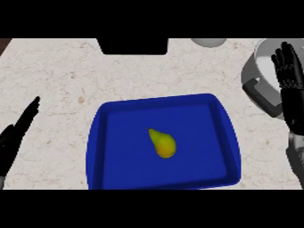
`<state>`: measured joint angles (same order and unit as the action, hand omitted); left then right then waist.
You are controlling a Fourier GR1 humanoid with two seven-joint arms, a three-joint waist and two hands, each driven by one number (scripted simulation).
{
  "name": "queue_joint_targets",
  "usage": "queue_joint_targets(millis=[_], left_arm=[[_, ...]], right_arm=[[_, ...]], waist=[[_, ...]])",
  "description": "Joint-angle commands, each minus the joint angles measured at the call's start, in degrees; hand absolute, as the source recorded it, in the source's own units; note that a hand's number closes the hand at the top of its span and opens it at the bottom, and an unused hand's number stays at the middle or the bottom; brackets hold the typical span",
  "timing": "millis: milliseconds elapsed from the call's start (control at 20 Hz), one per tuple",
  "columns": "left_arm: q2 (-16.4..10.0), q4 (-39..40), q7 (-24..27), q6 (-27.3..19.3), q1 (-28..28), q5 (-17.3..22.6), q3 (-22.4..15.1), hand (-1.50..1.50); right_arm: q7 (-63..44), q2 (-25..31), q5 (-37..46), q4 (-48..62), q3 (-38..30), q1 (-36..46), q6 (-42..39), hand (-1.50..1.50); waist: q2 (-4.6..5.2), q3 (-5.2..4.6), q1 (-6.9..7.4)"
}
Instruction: Pick the pear from the tray and place it in the pot
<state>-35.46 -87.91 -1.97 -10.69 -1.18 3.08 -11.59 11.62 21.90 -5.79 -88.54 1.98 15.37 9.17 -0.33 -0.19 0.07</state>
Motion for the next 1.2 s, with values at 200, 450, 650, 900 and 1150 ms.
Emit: queue_joint_targets(millis=[200,450,650,900,1150], left_arm=[[8.0,-6.3,3.6,0.0,9.1,6.3,0.9,0.00],[14.1,-7.3,2.6,-0.6,14.3,12.1,1.9,0.00],[16.6,-5.9,2.9,-1.9,16.1,13.0,2.4,0.00],[17.3,-4.2,1.4,-2.8,18.2,13.7,3.4,0.00],[17.6,-3.2,1.0,-3.2,19.2,12.8,3.0,0.00]], right_arm=[[-1.3,-9.1,-13.4,5.2,14.1,9.3,-23.0,1.50],[5.4,-3.0,-8.3,13.9,18.5,15.7,-35.5,-1.50],[16.1,-1.4,-9.8,17.1,20.0,18.8,-48.5,-1.50],[25.0,2.5,-4.5,23.8,21.0,26.3,-56.9,-1.50],[27.7,5.5,3.5,25.2,27.3,31.8,-57.4,-1.50]], waist=[[3.79,0.46,11.47],[4.68,0.44,10.45],[4.29,0.63,8.44],[3.44,0.53,7.35],[3.20,0.49,7.38]])
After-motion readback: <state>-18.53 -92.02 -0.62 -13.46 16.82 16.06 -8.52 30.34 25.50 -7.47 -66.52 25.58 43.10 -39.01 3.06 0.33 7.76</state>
